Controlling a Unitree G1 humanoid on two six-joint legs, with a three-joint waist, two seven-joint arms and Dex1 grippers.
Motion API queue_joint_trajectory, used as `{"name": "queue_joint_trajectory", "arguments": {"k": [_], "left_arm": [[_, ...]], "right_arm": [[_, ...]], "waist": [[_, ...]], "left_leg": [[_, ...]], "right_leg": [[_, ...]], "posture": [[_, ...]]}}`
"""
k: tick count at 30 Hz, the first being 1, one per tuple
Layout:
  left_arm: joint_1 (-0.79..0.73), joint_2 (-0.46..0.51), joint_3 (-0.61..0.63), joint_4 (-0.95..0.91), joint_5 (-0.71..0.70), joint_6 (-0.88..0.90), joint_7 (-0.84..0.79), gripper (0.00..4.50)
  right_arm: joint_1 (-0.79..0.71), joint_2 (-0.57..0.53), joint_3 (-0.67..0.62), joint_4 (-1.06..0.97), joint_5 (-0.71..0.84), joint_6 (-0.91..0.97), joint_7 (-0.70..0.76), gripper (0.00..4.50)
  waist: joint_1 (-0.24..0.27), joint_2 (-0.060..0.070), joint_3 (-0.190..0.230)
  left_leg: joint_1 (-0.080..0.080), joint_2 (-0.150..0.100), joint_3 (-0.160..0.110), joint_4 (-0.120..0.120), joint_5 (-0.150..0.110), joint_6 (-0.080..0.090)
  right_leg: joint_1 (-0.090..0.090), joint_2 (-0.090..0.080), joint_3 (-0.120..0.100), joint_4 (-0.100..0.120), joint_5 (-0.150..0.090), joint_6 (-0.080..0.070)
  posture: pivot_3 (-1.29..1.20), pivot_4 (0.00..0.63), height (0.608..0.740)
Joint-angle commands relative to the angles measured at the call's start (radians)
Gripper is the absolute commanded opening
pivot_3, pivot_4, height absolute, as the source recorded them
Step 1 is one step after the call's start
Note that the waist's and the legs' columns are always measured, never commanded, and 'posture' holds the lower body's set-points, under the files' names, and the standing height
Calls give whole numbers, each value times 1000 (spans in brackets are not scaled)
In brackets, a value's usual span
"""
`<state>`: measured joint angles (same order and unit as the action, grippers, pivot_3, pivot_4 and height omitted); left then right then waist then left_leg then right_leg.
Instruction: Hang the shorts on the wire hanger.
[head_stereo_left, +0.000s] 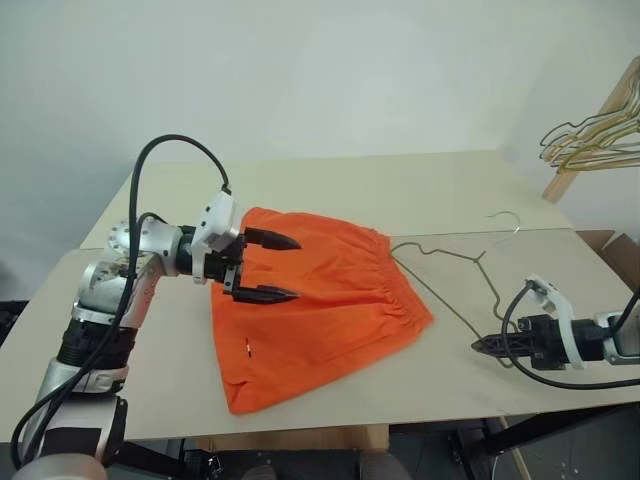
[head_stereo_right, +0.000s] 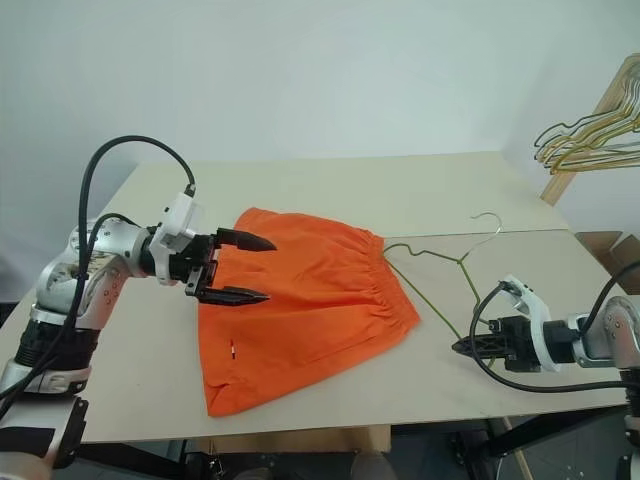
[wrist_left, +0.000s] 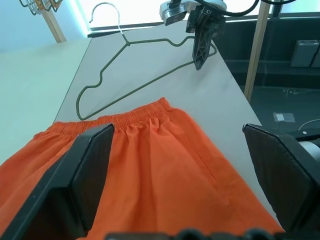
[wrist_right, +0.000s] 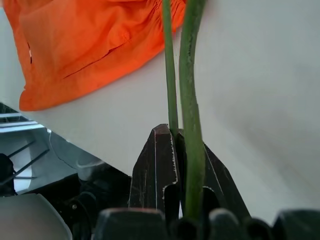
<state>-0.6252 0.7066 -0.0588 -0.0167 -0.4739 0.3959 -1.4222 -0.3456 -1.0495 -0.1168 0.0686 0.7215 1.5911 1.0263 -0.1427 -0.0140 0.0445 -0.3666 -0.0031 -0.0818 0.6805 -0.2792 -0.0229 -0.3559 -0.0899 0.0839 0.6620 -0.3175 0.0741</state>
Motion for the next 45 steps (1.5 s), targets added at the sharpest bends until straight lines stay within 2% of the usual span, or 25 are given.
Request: {"name": "queue_joint_trajectory", "arguments": {"k": [1, 11, 19, 25, 29, 33, 36, 40, 45], "left_arm": [[1, 18, 28, -40, -24, 5, 6, 4457], [29, 42, 39, -80, -43, 17, 16, 4457], [3, 43, 25, -62, -40, 7, 12, 4457], [-12, 44, 22, -42, -35, -3, 2, 4457], [-11, 44, 23, -40, -35, -6, 1, 4457], [-2, 45, 21, -45, -35, -9, -3, 4457], [-1, 42, 17, -47, -34, -12, -2, 4457], [-11, 38, 11, -47, -35, -14, -2, 4457], [-24, 45, 11, -36, -29, -21, -6, 4457]], "right_arm": [[-11, -39, 29, 6, 28, -29, 43, 0], [23, -65, -40, 87, 21, -57, 22, 0], [100, -94, -6, 14, 46, -60, 50, 0], [222, -156, -43, -75, 102, -59, 110, 0], [363, -190, -123, -207, 170, -43, 141, 0], [433, -185, -195, -290, 219, -27, 139, 0], [397, -144, -195, -255, 203, -29, 83, 0], [263, -70, -163, -143, 176, -30, 12, 0], [124, 20, -51, -56, 136, -37, -44, 0]], "waist": [[2, 0, 0], [37, 0, 0], [49, 0, 0], [50, 0, 0], [57, -1, 1], [58, -1, 1], [58, -2, 1], [57, -4, 2], [59, -3, 2]], "left_leg": [[0, 0, 0, 0, 0, 0], [0, 0, 0, 0, 0, 1], [0, 0, 1, 0, 0, 1], [-1, 0, 1, 0, -1, 1], [-1, 0, 1, 0, -1, 2], [0, 0, 1, 0, -1, 2], [0, 0, 1, 0, -1, 2], [0, 0, 1, 0, -1, 2], [-1, 1, 1, -1, -1, 2]], "right_leg": [[0, 0, 0, 0, 0, 0], [0, 0, 0, 0, 0, 0], [0, 0, -1, -1, 0, 0], [0, 0, -1, -2, 0, 0], [0, 1, -2, -2, 0, 0], [1, 1, -1, -2, 0, 0], [1, 1, -1, -2, 0, 0], [2, 0, -1, -3, 0, 0], [1, 1, -2, -4, 0, 0]], "posture": [[-88, 37, 740], [-61, 30, 740], [-71, 26, 740], [-72, 28, 740], [-73, 32, 740], [-80, 35, 740], [-80, 33, 740], [-78, 29, 740], [-59, 26, 740]]}}
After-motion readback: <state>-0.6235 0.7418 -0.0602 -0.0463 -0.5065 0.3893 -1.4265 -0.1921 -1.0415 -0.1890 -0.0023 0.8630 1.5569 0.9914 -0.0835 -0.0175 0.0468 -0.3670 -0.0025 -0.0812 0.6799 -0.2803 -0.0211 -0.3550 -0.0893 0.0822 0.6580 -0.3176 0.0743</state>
